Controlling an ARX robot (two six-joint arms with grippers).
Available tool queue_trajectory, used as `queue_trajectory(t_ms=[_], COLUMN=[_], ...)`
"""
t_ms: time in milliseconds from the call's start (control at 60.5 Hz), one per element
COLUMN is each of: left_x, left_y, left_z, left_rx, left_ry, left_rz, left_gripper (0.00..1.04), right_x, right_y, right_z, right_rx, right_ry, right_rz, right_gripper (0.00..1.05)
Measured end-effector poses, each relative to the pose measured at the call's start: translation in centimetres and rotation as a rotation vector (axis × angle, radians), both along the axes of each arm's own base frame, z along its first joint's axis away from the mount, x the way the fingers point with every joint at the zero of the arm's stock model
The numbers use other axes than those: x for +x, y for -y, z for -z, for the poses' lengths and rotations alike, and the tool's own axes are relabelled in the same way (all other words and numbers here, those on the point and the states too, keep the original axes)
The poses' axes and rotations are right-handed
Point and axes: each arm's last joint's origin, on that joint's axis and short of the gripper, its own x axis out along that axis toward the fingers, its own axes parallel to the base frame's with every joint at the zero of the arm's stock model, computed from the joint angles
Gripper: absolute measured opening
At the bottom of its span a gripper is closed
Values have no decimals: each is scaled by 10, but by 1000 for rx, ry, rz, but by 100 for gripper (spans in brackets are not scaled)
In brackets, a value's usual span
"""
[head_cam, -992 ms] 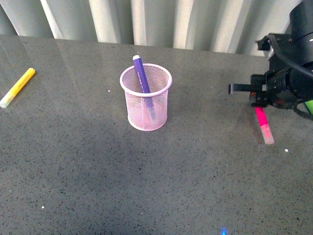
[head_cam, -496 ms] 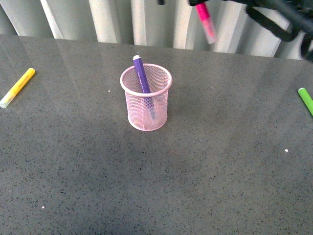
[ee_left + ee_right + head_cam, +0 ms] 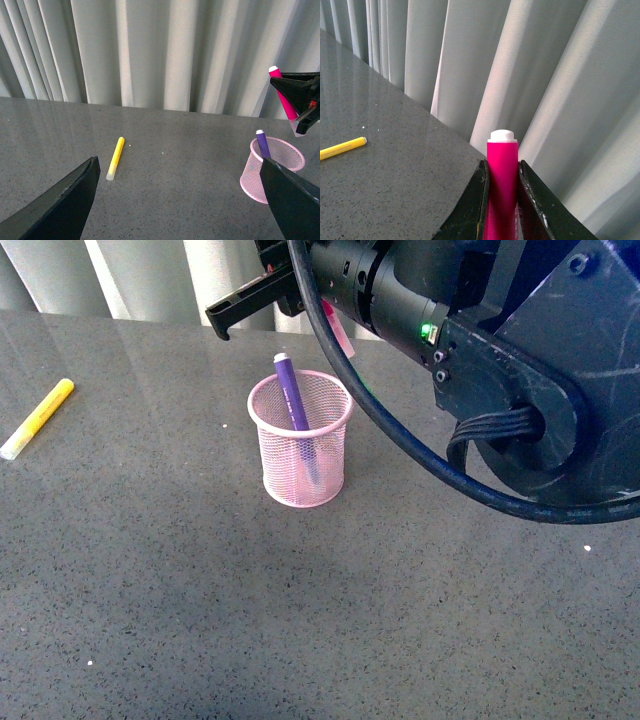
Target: Insert purple and pink pens into pink cup
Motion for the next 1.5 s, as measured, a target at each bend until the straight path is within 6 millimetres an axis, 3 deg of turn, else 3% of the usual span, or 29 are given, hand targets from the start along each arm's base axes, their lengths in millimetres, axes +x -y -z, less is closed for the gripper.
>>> queue_trajectory(t_ms=[595,1273,1388,1504], left_x=[0,0,0,0], left_y=[0,0,0,0], left_z=[0,0,0,0], left_rx=[0,0,0,0], left_ry=[0,0,0,0], left_rz=[0,0,0,0], left_gripper=[98,98,98,98], right_x=[3,-7,-9,-11], right_y=[-18,-12,-6,0], right_z=[17,43,51,53], right_rx=[68,60,48,50], right_ry=[-41,-107,-163,-192], right_rz=[-58,-39,-7,17], right_gripper=[12,12,39,58])
